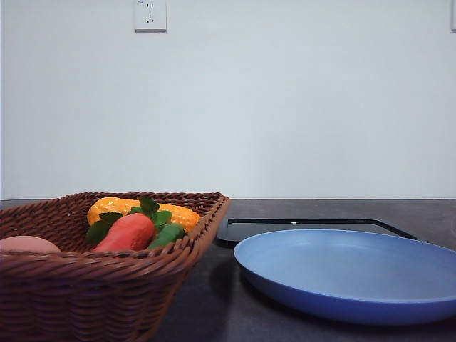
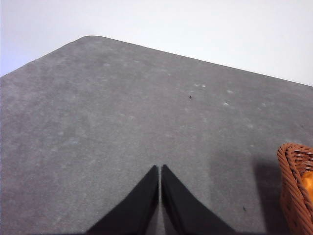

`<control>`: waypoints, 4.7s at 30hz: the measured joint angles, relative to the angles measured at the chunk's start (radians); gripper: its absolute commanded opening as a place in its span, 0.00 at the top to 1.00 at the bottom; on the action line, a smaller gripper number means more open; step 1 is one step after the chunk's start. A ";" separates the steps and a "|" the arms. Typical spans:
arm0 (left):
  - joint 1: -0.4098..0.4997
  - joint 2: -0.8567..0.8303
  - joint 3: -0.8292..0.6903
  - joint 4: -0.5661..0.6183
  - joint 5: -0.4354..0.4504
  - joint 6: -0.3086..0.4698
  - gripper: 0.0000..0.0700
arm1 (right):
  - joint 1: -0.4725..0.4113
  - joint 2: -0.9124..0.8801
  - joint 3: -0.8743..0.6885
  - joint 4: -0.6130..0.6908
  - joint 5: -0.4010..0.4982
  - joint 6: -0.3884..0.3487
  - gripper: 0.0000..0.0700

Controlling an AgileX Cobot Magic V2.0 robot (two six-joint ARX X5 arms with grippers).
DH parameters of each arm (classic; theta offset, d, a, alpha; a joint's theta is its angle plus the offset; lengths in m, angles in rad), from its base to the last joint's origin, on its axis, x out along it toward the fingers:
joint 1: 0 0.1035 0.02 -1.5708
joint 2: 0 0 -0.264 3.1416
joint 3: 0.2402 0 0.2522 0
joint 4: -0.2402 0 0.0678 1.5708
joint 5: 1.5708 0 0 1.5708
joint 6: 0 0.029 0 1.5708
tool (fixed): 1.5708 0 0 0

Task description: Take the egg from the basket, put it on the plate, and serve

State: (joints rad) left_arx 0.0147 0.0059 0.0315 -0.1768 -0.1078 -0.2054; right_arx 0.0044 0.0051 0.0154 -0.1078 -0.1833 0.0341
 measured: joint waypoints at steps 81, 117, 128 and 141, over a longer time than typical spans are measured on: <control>-0.346 0.853 0.671 -0.418 0.583 0.049 0.54 | 0.087 1.258 0.590 -0.335 -0.279 0.183 0.70; -0.597 1.031 0.867 -0.718 0.259 0.432 0.37 | 0.058 0.936 0.587 -0.352 -0.286 0.225 1.00; -0.723 1.274 0.902 -0.748 0.159 0.663 0.37 | 0.039 0.825 0.587 -0.353 -0.286 0.225 1.00; -0.724 1.480 0.902 -0.720 0.140 0.686 0.37 | 0.038 0.825 0.587 -0.354 -0.285 0.224 1.00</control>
State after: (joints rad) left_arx -0.7094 1.4859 0.9333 -0.8963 0.0319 0.4801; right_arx 0.0425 0.8303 0.6029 -0.4618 -0.4683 0.2577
